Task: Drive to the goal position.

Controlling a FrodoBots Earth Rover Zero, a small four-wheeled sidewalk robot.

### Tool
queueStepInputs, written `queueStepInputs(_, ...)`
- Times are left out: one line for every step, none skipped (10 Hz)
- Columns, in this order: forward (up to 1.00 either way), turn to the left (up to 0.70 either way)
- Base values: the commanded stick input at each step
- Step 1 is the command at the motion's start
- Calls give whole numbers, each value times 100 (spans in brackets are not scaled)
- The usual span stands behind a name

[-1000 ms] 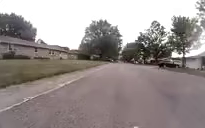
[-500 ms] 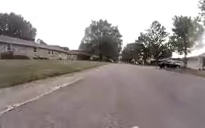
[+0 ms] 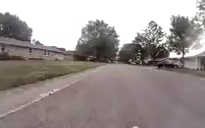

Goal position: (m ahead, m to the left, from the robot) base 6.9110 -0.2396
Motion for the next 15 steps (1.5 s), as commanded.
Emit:
queueStepInputs(70,0)
queueStepInputs(70,0)
queueStepInputs(70,0)
queueStepInputs(70,0)
queueStepInputs(70,0)
queueStepInputs(70,0)
queueStepInputs(70,0)
queueStepInputs(70,0)
queueStepInputs(70,0)
queueStepInputs(70,0)
queueStepInputs(70,0)
queueStepInputs(70,0)
queueStepInputs(70,0)
queueStepInputs(70,0)
queueStepInputs(70,0)
